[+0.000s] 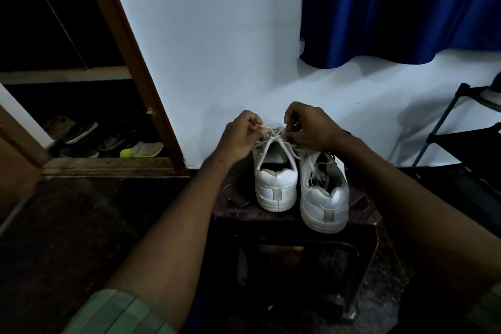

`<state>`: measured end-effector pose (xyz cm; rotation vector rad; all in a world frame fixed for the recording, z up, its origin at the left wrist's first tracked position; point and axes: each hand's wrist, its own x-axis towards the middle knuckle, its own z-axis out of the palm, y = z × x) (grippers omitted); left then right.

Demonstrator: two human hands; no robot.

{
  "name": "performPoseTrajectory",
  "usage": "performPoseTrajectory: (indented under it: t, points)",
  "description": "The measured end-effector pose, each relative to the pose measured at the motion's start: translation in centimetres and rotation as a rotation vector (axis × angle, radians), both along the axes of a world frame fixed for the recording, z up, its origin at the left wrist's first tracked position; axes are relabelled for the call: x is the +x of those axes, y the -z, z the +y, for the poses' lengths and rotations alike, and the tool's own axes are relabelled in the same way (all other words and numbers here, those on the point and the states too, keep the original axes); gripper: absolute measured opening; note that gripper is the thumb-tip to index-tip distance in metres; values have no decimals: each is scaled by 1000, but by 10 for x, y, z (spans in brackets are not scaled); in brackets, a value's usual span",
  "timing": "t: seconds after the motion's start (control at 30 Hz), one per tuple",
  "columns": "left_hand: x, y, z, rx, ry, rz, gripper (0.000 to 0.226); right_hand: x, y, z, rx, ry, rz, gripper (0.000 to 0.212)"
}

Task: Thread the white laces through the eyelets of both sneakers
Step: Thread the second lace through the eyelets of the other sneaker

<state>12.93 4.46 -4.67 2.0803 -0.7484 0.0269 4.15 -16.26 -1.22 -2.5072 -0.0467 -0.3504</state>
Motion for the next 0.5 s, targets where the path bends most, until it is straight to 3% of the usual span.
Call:
performPoseTrajectory:
  t: [0.23, 0.33, 0.4, 0.5]
  points:
    - [-2, 3, 9, 3, 214, 51, 15, -7, -3, 5, 12, -131, 17, 13]
    - [-8, 1, 7, 10, 199, 23, 15, -6, -2, 10, -14, -131, 11, 13]
    - [-11, 0, 2, 106, 138, -49, 5, -4, 1, 13, -69, -104, 23, 11]
    - [-17, -6, -2, 228, 70, -130, 14, -4, 1, 16, -96, -66, 38, 8]
